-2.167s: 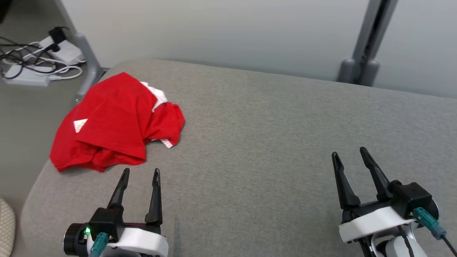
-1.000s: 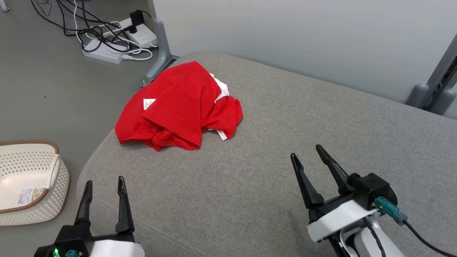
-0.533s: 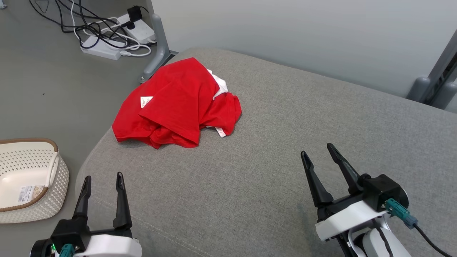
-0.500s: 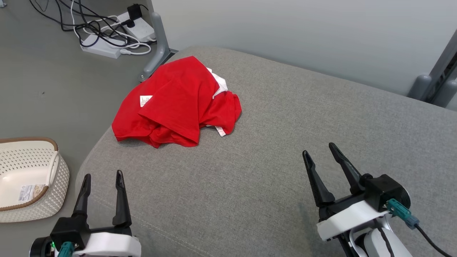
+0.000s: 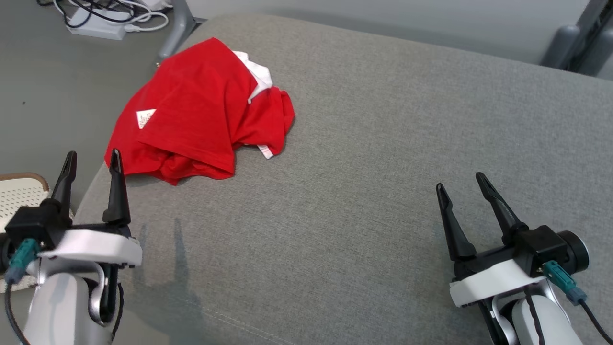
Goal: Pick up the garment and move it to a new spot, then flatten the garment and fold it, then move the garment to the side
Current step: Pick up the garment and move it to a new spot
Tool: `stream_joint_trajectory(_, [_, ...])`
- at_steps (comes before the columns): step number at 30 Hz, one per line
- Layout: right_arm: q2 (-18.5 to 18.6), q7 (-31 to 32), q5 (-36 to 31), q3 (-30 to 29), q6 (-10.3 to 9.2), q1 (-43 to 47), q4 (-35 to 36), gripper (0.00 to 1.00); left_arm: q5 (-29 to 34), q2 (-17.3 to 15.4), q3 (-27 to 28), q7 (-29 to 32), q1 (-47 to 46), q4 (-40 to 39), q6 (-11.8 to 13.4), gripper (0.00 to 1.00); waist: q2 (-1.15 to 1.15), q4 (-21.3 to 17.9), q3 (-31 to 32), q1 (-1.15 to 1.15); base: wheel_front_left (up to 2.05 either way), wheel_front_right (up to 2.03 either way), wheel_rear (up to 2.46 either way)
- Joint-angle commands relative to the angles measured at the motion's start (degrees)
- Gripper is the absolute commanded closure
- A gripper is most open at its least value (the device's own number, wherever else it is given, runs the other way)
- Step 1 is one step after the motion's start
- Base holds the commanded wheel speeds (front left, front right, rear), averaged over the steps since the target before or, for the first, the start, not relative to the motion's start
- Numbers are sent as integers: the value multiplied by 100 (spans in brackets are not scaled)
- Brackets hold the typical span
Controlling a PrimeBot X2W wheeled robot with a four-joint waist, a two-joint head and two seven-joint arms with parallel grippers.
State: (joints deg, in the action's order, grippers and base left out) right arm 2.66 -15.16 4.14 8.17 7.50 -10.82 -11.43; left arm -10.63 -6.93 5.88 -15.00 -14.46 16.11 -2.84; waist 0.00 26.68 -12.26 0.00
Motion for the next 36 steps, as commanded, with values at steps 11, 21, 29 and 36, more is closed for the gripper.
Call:
stream_joint_trajectory(11, [41,-11,-355,-42,-2,-295,146,0,-276,-949,-444,1248,-1855,1713,-426,0,0,-682,-810,0,0,0,0])
stream_joint_trajectory(21, [40,-11,-462,-91,-2,-404,213,0,-577,-1324,-803,1922,-2678,2880,-459,0,0,-961,-1092,0,0,0,0])
stream_joint_trajectory(29, [41,-11,-414,-72,-2,-438,201,0,-980,-1409,-1141,1907,-2883,3290,-463,100,0,-1020,-1075,0,0,0,0])
stream_joint_trajectory(36, [41,-11,-341,-49,-2,-386,172,0,-1274,-1414,-1112,1533,-2889,3224,-463,100,0,-1003,-857,0,0,0,0])
